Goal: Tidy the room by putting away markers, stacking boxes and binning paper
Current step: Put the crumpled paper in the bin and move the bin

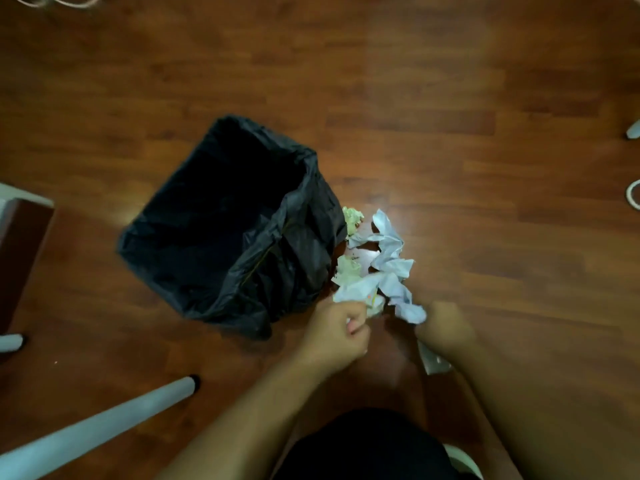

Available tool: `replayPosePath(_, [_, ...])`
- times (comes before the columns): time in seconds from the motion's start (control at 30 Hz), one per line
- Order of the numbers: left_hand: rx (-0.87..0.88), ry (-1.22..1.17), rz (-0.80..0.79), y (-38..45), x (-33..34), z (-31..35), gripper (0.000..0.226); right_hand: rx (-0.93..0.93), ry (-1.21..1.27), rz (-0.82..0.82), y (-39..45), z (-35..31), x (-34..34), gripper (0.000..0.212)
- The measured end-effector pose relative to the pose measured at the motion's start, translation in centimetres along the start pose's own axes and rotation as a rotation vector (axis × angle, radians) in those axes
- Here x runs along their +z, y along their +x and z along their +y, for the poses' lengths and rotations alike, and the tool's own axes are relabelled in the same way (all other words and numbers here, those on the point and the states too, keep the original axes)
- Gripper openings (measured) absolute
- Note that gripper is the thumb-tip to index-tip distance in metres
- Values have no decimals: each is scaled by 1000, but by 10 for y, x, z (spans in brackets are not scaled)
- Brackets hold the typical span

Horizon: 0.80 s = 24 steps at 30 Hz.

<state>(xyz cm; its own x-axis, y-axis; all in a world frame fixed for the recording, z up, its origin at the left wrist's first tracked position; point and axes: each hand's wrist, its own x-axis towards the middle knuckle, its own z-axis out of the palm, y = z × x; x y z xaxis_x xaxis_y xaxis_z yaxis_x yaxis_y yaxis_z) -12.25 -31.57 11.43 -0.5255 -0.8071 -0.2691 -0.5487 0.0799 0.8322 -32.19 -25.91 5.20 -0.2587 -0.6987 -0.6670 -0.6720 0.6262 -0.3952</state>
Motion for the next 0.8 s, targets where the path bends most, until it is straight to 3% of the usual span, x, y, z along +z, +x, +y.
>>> replayPosePath(0.1, [312, -120, 257, 15, -61, 96, 31, -64, 154, 227, -18, -35, -42, 11])
replayPosePath(0.2, [486, -30, 551, 13, -132, 145, 20, -161, 480, 384, -48, -86, -89, 14])
replayPosePath(0.27, [382, -23, 818, 9, -174, 142, 35, -342, 706, 478, -72, -132, -124, 17])
replayPosePath(0.33, [250, 5, 986, 4, -199, 129, 51, -679, 904, 608, -98, -184, -155, 15])
replayPosePath(0.4, [240, -49, 962, -2, -203, 113, 60, -948, 1048, 682, -111, -234, -167, 29])
replayPosePath(0.5, [108, 134, 755, -8, -189, 84, 53, -1073, 1081, 662, -103, -290, -145, 26])
replayPosePath(0.57, [-149, 342, 465, -13, -180, 65, 47, -1029, 820, 525, -75, -296, -114, 9])
replayPosePath(0.63, [-372, 503, 317, -20, -179, 54, 42, -807, 113, 345, -46, -278, -92, 31])
replayPosePath(0.7, [-390, 500, 362, -31, -182, 50, 28, -651, -337, 156, -37, -257, -87, 60])
replayPosePath(0.8, [-324, 485, 512, -50, -176, 45, 17, -704, -247, 161, -46, -243, -100, 70])
